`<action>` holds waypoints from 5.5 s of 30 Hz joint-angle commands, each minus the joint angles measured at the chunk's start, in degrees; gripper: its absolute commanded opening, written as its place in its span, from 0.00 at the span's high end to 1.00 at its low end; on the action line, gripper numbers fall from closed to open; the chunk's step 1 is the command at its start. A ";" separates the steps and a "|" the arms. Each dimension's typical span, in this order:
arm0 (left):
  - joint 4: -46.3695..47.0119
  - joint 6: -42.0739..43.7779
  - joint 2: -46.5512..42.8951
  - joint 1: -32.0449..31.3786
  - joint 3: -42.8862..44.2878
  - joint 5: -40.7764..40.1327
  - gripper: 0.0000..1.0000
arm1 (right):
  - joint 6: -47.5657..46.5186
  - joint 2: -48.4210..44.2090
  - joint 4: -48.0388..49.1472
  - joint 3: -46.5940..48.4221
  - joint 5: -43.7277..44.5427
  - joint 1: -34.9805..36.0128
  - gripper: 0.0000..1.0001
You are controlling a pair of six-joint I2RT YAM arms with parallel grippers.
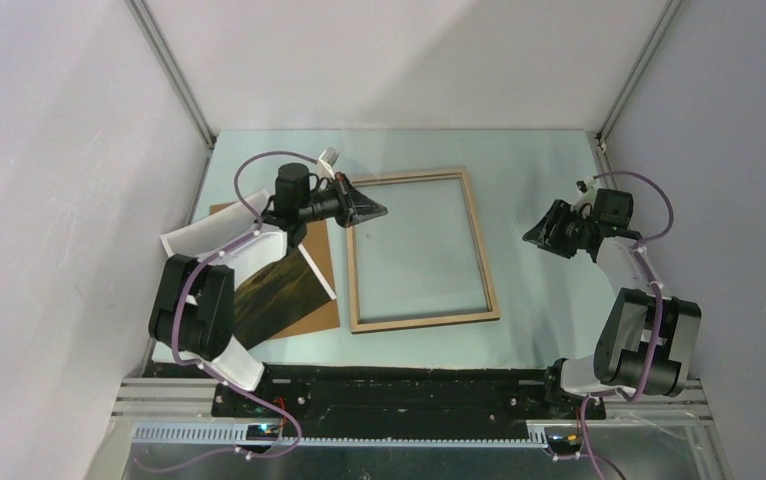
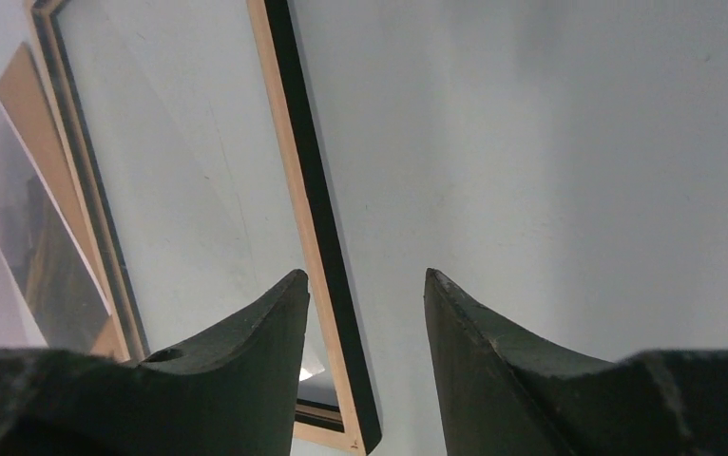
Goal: Put the photo into the frame
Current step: Place the photo frame item in the photo frame.
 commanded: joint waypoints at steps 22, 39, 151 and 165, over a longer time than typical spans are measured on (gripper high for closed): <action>3.47 1.47 -0.88 -1.30 1.39 1.82 1.00 | -1.28 1.27 0.29 0.22 -5.46 -2.03 0.49; 0.19 4.42 -1.40 -1.97 0.90 1.87 1.00 | -1.66 1.99 0.24 0.23 -5.78 -3.00 0.50; -2.04 4.31 -2.51 -4.02 -1.91 -2.75 1.00 | -1.37 1.95 -0.30 0.00 -6.71 -4.98 0.50; -2.32 6.10 -1.00 -4.14 -1.61 -3.31 1.00 | -1.43 2.86 -0.26 0.01 -7.00 -4.54 0.50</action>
